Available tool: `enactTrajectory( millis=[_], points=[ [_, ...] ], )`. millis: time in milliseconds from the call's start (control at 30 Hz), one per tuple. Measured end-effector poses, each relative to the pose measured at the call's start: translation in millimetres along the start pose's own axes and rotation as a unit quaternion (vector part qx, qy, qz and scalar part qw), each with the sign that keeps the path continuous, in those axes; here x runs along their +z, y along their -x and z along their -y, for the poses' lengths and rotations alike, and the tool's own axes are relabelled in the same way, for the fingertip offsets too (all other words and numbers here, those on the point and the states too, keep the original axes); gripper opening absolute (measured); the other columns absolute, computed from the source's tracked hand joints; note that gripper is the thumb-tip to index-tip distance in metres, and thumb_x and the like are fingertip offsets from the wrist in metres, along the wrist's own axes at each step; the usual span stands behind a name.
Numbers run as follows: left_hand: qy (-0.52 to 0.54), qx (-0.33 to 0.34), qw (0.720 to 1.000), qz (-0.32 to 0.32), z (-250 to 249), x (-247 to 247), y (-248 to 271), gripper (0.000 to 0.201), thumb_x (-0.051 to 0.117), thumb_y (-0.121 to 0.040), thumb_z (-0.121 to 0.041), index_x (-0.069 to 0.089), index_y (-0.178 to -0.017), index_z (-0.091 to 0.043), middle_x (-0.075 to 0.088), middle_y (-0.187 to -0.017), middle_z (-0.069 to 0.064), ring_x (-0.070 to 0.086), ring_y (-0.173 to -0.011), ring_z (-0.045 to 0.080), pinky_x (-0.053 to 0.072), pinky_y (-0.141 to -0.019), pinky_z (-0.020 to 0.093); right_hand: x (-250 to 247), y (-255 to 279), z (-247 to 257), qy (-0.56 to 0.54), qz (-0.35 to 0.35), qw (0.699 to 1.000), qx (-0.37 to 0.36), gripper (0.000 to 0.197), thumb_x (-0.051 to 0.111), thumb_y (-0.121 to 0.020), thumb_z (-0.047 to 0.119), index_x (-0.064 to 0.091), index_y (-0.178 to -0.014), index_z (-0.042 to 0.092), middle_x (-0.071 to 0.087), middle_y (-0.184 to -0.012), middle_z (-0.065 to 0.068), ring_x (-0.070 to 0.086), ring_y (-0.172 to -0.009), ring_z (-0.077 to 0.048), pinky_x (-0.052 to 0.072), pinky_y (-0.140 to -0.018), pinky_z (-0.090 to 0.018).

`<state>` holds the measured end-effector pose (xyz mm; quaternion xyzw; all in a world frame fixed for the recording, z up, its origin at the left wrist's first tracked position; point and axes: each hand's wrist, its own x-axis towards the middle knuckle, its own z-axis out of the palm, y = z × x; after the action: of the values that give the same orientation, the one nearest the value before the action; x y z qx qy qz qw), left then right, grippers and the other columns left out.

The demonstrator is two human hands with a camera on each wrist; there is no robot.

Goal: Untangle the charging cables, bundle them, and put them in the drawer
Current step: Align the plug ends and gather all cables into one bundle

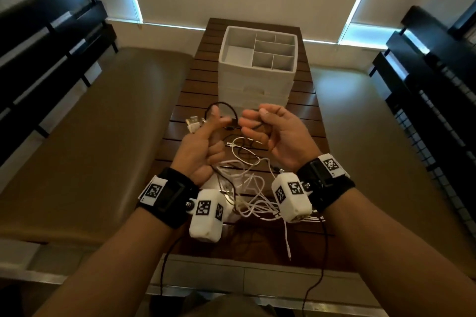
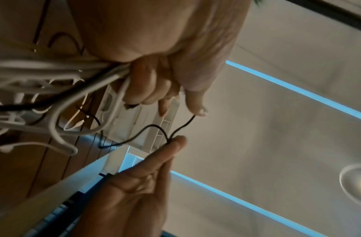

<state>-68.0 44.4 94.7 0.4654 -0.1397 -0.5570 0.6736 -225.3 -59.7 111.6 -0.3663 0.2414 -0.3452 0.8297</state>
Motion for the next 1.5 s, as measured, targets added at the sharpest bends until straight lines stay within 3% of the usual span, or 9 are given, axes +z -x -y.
enactTrajectory(
  millis=[167,367,533,733,1000,1133,1267,1400,1500],
  points=[
    [0.064,0.071,0.995,-0.03,-10,-6,-6,0.02,0.068,-0.099,-0.034,0.066,-0.09,-0.017,0.027,-0.048,-0.011,0.02,-0.036,0.002,0.019,-0.033,0.017,-24,13,-11,0.183,0.032,0.979,0.085,0.025,0.056,-0.101,-0.003,0.054,-0.126,-0.001,0.07,-0.105,-0.032,0.073,-0.077,-0.037,0.064,-0.061,-0.042],
    [0.022,0.096,0.995,-0.029,-14,-3,1,0.047,0.063,-0.103,-0.021,0.052,-0.058,-0.026,0.028,-0.046,-0.01,0.021,-0.035,0.003,0.018,-0.034,0.018,-47,16,-15,0.327,-0.022,0.936,0.126,0.02,0.064,-0.1,0.006,0.059,-0.119,0.001,0.07,-0.105,-0.027,0.072,-0.071,-0.023,0.054,-0.047,-0.03],
    [-0.079,0.115,0.989,-0.039,4,8,8,0.038,0.067,-0.102,-0.018,0.056,-0.066,-0.026,0.03,-0.051,-0.008,0.024,-0.039,0.006,0.023,-0.037,0.02,-25,2,-5,0.693,-0.061,0.711,-0.104,0.038,0.073,-0.09,0.048,0.067,-0.124,0.031,0.053,-0.129,-0.003,0.049,-0.125,-0.016,0.043,-0.106,-0.033],
    [-0.168,0.19,0.967,0.034,5,22,26,0.029,0.058,-0.102,0.003,0.059,-0.079,-0.015,0.054,-0.048,-0.015,0.049,-0.04,-0.003,0.038,-0.043,0.01,38,13,11,0.49,0.082,0.843,-0.207,0.028,0.065,-0.102,0.025,0.068,-0.13,0.02,0.067,-0.112,0.003,0.067,-0.101,-0.008,0.06,-0.089,-0.031],
    [-0.143,0.219,0.965,0.001,7,25,27,0.019,0.065,-0.094,0.01,0.07,-0.102,-0.006,0.075,-0.078,-0.005,0.069,-0.067,0.004,0.054,-0.059,0.019,63,1,12,0.562,0.072,0.796,-0.212,0.008,0.071,-0.098,0.025,0.077,-0.097,0.02,0.065,-0.102,0.004,0.064,-0.093,-0.008,0.053,-0.085,-0.023],
    [-0.111,0.218,0.969,-0.025,4,21,23,0.016,0.07,-0.094,0.002,0.074,-0.11,0.0,0.077,-0.097,0.016,0.074,-0.089,0.031,0.061,-0.08,0.048,64,4,7,0.487,0.06,0.843,-0.22,0.008,0.075,-0.094,0.016,0.075,-0.1,0.01,0.071,-0.1,-0.005,0.069,-0.092,-0.019,0.059,-0.084,-0.034],
    [-0.132,0.23,0.964,-0.019,4,18,23,0.019,0.066,-0.095,0.007,0.071,-0.112,0.001,0.079,-0.094,0.006,0.076,-0.086,0.019,0.06,-0.071,0.03,64,9,3,0.496,0.081,0.838,-0.212,0.009,0.076,-0.094,0.014,0.075,-0.1,0.008,0.075,-0.099,-0.003,0.071,-0.094,-0.018,0.06,-0.089,-0.042],
    [-0.198,0.226,0.954,0.001,1,19,28,0.016,0.062,-0.098,0.007,0.068,-0.094,-0.007,0.071,-0.066,-0.01,0.066,-0.061,0.001,0.051,-0.057,0.016,66,4,15,0.546,0.081,0.8,-0.236,0.013,0.071,-0.097,0.023,0.078,-0.102,0.013,0.068,-0.103,0.002,0.065,-0.096,-0.01,0.051,-0.086,-0.022],
    [-0.229,0.203,0.952,0.021,-1,19,28,0.023,0.057,-0.101,0.005,0.063,-0.081,-0.005,0.062,-0.06,0.003,0.057,-0.053,0.016,0.049,-0.053,0.026,81,0,17,0.596,0.113,0.754,-0.252,0.034,0.05,-0.108,0.034,0.067,-0.134,0.019,0.064,-0.125,0.002,0.059,-0.117,-0.009,0.046,-0.1,-0.022]
  ],
)
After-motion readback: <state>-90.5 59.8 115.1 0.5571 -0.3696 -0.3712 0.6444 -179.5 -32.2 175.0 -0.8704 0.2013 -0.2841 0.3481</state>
